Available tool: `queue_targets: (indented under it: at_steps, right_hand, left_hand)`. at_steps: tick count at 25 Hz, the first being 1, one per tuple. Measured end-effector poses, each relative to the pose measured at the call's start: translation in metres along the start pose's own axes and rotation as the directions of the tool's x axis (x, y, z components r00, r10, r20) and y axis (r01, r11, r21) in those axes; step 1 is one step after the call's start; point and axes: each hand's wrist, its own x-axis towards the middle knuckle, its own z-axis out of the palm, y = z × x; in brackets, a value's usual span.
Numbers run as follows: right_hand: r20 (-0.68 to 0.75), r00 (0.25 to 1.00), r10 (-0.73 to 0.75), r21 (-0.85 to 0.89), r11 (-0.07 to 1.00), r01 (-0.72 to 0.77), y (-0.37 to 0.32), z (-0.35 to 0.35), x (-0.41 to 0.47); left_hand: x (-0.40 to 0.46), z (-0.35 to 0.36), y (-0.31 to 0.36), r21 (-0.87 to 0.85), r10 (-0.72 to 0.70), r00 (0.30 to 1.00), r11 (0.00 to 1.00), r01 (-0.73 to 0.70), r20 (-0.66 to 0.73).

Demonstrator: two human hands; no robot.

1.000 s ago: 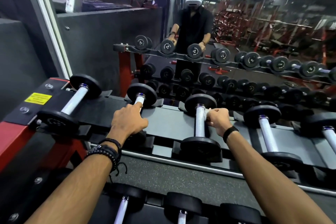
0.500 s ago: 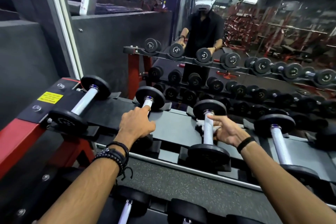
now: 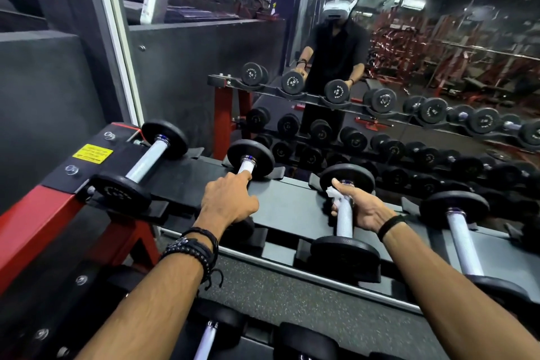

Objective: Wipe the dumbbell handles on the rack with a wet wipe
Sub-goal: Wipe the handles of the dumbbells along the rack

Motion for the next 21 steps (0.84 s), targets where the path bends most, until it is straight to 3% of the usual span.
queue_targets:
  at_steps: [5, 9, 11, 15, 18, 21]
  right_hand:
    - [0.012, 0.999, 0.047, -0.09, 0.995, -0.046, 0.017, 0.002, 0.001]
    - [-0.022, 0.999, -0.049, -0.118, 0.992, 0.046, 0.025, 0.004, -0.015]
    - [-0.055, 0.991, -0.119, -0.275, 0.956, 0.1, 0.026, 0.006, -0.027]
    - [-0.111, 0.96, -0.259, -0.758, 0.647, 0.087, 0.027, 0.002, -0.031]
    - [-0.114, 0.932, -0.345, -0.867, 0.492, 0.077, 0.024, -0.002, -0.036]
    - [-0.01, 0.933, -0.359, -0.919, 0.371, 0.133, 0.025, -0.006, -0.037]
  left_hand:
    - [-0.001, -0.001, 0.0, -0.001, -0.003, 1.0, 1.0, 0.003, -0.003]
    - [-0.001, -0.002, 0.0, -0.011, -0.011, 1.0, 1.0, 0.011, -0.002]
    - [-0.001, -0.003, 0.0, -0.01, -0.009, 1.0, 1.0, 0.009, -0.002]
    - [-0.004, -0.003, 0.003, -0.007, -0.008, 1.0, 1.0, 0.008, -0.008]
    - [-0.003, -0.005, 0.005, -0.002, -0.005, 1.0, 1.0, 0.005, -0.01]
    - [-0.004, -0.006, 0.005, 0.01, -0.013, 1.0, 1.0, 0.013, -0.011]
